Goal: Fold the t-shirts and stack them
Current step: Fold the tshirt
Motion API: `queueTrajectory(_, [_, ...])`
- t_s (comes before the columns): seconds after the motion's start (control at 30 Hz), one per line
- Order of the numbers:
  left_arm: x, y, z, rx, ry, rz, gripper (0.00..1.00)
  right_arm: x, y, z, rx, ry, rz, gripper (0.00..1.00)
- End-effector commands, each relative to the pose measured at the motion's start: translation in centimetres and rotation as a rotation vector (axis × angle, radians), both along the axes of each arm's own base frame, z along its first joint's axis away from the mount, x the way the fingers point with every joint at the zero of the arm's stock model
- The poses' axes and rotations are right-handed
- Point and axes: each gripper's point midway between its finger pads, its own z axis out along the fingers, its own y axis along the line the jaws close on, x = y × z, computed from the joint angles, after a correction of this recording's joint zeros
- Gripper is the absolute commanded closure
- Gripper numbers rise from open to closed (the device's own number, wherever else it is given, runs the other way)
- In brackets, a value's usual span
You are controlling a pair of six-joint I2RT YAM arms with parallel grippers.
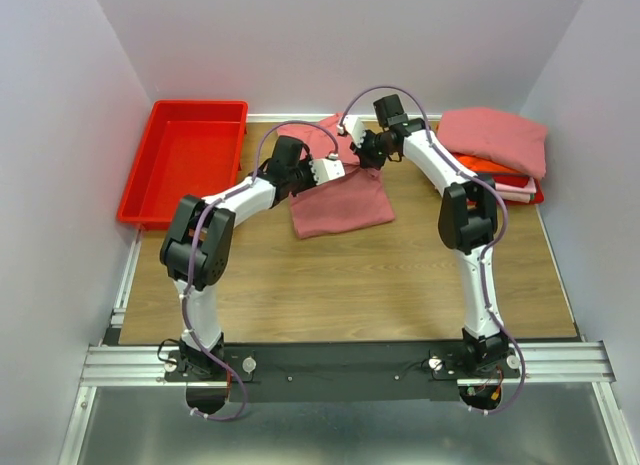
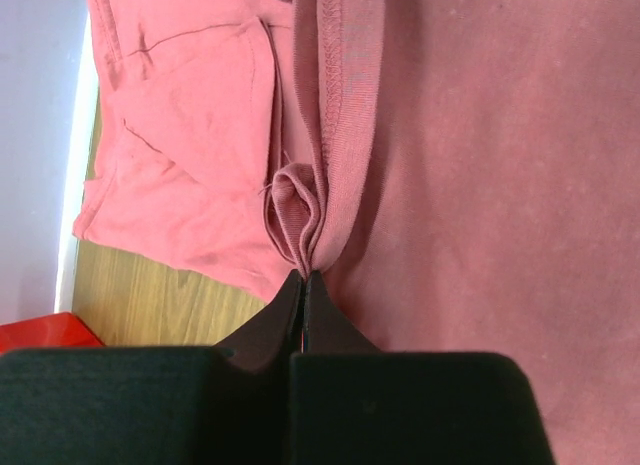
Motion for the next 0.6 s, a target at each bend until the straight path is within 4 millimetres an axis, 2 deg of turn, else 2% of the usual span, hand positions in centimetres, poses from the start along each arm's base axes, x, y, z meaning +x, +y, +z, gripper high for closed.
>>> queueTrajectory(0.0, [1.8,0.4,0.5,0.000,-0.029,0.050,1.00,1.3,-0.1,-0.4,-0.010,-0.018,-0.041,1.00])
queueTrajectory(0.57, [3.1,1.1,-0.9,-0.002,-0.012,0.104,1.00,2.5,0.0,-1.2,-0.007,-0.030,-0.072,0.99])
